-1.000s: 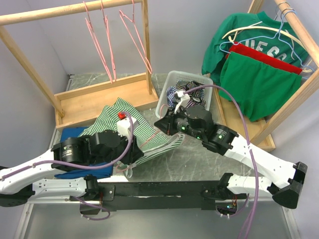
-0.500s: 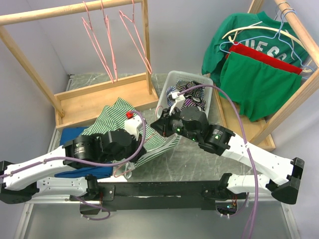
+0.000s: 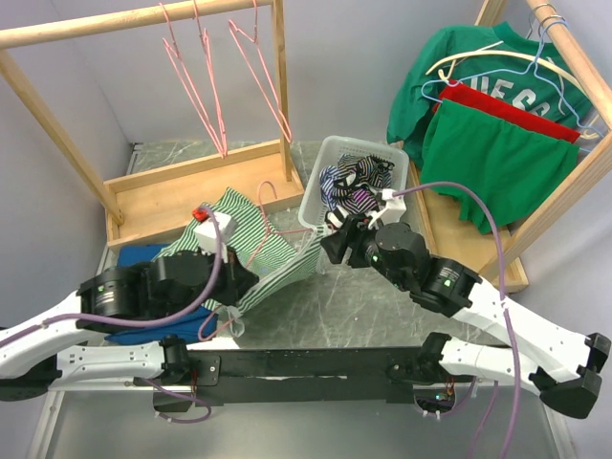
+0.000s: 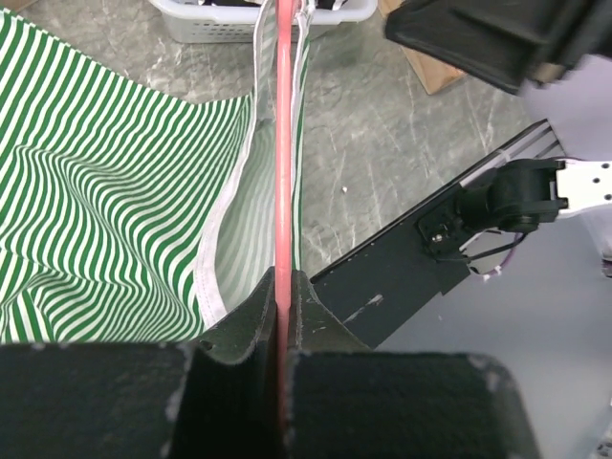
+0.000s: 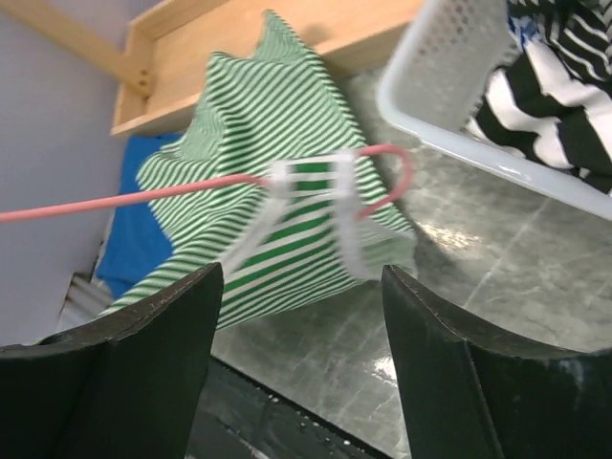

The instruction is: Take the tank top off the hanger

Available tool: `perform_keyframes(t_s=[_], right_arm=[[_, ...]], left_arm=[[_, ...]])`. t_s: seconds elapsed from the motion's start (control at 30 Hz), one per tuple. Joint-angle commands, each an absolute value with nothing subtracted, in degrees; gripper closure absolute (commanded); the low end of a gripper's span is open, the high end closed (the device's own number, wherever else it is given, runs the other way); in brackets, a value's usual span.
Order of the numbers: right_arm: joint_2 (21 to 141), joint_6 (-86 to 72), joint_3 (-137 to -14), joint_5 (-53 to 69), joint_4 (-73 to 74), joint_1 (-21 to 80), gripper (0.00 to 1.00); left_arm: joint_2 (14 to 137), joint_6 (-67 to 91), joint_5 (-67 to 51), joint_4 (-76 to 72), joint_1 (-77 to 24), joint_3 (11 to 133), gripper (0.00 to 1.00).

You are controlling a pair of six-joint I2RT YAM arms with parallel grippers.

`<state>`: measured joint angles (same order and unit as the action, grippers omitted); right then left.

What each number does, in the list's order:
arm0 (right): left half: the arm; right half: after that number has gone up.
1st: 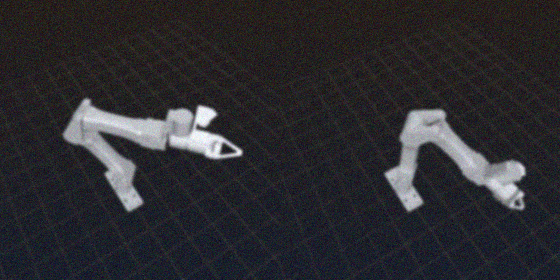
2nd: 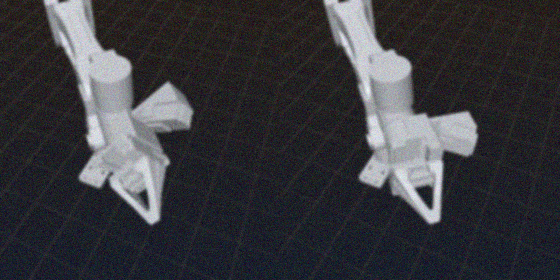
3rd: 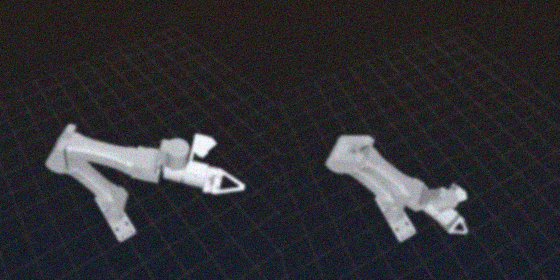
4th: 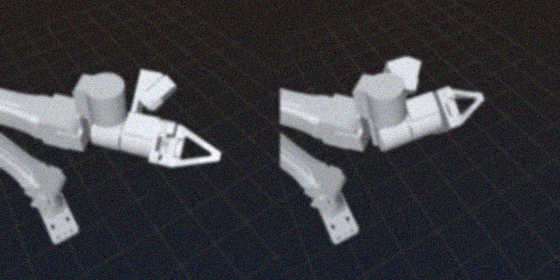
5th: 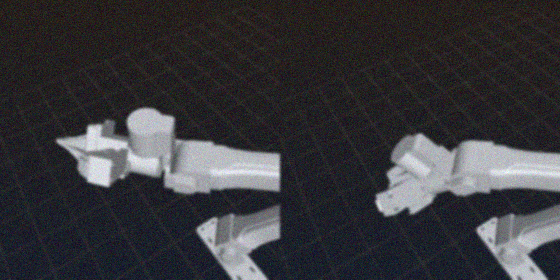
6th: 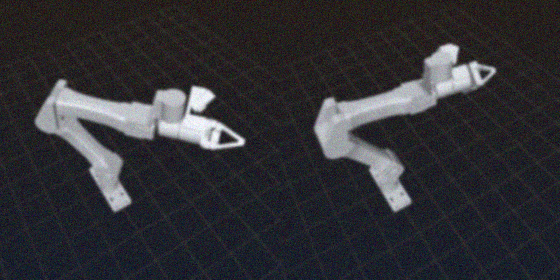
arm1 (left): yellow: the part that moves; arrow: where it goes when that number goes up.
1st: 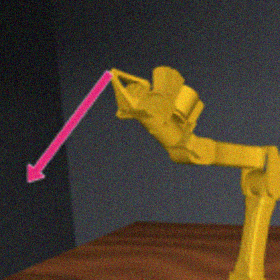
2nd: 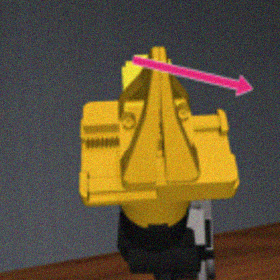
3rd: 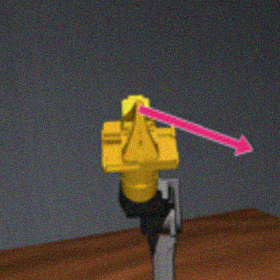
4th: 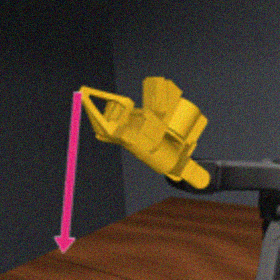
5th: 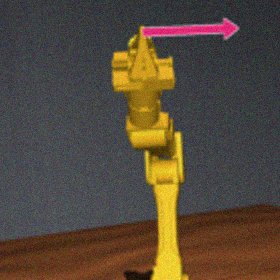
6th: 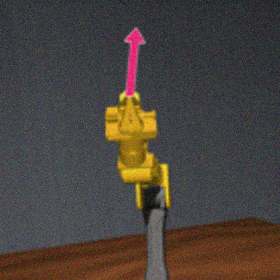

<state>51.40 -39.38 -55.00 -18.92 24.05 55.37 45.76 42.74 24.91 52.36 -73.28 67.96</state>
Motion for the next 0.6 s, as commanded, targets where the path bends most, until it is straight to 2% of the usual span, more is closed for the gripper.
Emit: perform_keyframes(t_s=[0.0,0.2,0.4,0.57], right_arm=[[52.6,-43.3,-52.8,-16.3,22.1,51.6,0.26],[55.1,-43.2,-51.3,-8.9,13.0,46.8,0.28],[58.5,-42.5,-52.7,-5.9,11.2,46.6,0.30],[59.9,-43.6,-51.9,-5.1,11.3,46.7,0.35]], left_arm=[[44.6,44.6,24.4,52.6,-73.5,71.0,0.99],[44.8,44.3,23.0,51.8,-73.5,70.8,0.99],[45.3,44.2,21.9,49.5,-73.5,69.5,0.99],[45.4,44.3,22.1,50.1,-73.5,70.6,0.99]])
